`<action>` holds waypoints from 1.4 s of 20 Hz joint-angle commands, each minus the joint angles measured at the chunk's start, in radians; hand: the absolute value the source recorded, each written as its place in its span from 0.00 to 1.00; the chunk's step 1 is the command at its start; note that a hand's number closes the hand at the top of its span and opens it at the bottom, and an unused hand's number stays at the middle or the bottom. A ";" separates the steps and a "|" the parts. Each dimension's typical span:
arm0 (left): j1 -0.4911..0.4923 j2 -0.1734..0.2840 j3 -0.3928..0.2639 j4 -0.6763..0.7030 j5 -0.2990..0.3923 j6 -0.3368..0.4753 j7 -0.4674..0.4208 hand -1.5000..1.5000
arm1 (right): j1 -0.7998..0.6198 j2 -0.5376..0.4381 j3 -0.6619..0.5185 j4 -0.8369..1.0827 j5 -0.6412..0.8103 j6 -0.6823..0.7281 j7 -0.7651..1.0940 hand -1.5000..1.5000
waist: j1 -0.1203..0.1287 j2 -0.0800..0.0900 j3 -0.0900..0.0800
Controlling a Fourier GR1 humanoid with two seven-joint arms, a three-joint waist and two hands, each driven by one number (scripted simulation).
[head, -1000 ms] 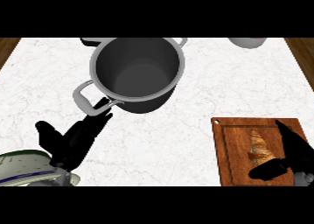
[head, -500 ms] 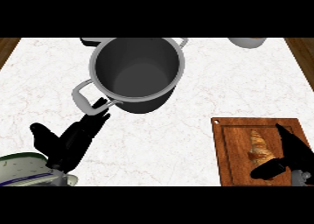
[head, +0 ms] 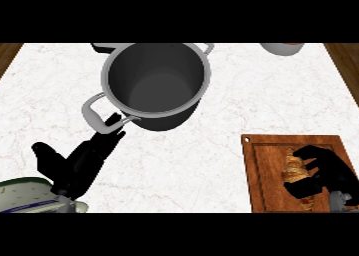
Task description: Pick the croissant from the cutting board and place it in the pot
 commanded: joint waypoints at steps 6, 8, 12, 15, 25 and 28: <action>-0.010 -0.006 0.005 -0.023 -0.006 0.011 0.046 0.50 | 0.049 0.312 0.347 -0.136 0.307 -0.109 0.318 1.00 | 0.007 -0.003 0.001; -0.018 0.007 0.019 0.008 0.010 -0.021 0.017 0.50 | 0.070 0.332 0.486 -0.121 0.304 -0.172 0.411 1.00 | 0.017 -0.003 -0.001; -0.035 0.003 0.012 0.011 0.006 -0.021 0.025 0.50 | 0.022 0.337 0.697 -0.116 0.363 -0.270 0.624 1.00 | 0.018 0.000 0.001; -0.001 -0.017 -0.015 0.004 -0.026 0.006 0.025 0.50 | 0.004 0.338 0.781 -0.063 0.440 -0.334 0.680 1.00 | 0.017 0.000 0.002; 0.014 0.000 0.021 0.010 -0.011 0.006 0.019 0.50 | 0.000 0.339 0.733 -0.240 0.776 -0.191 0.683 1.00 | -0.029 -0.015 -0.003; 0.022 0.000 0.024 -0.009 -0.008 0.003 0.006 0.50 | -0.022 0.339 0.748 -0.343 0.858 -0.134 0.683 1.00 | -0.022 -0.015 -0.002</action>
